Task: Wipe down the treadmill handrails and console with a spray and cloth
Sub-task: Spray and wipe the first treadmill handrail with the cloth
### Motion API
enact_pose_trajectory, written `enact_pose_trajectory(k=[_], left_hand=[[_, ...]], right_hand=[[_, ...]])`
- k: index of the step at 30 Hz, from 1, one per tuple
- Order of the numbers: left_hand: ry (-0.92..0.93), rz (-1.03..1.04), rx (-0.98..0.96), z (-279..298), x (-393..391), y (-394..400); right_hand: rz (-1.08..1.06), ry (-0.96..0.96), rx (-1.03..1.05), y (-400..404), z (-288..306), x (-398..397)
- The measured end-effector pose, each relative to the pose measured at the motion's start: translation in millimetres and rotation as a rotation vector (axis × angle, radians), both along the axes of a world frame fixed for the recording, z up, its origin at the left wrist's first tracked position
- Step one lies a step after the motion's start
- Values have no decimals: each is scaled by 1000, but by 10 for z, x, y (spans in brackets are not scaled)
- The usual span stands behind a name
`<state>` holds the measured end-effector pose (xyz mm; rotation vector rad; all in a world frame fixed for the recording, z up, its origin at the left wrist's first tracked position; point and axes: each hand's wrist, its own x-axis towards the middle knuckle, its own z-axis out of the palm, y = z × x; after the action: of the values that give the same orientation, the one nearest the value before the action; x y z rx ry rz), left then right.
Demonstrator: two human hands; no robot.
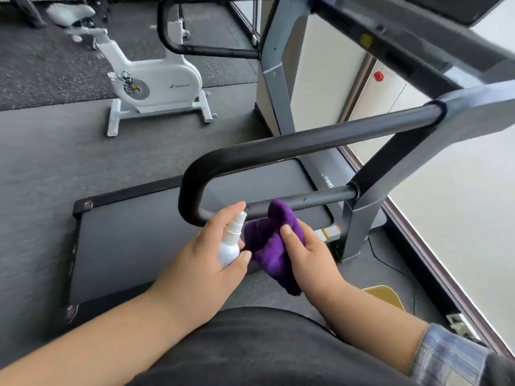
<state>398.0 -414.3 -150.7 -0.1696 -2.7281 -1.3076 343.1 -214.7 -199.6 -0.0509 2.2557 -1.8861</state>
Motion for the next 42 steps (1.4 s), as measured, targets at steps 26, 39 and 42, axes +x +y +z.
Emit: enact_pose_trajectory(k=[26,39,42], left_hand=[[-232,350,-49,-330,-963,1390],[-231,610,-27,-436,-973,1437],[-227,639,-37,-352,-943,1271]], right_hand=[[545,578,983,1415,-466,-1940],[922,635,952,1001,-414,-2082],[910,595,982,1286,-442,-2232]])
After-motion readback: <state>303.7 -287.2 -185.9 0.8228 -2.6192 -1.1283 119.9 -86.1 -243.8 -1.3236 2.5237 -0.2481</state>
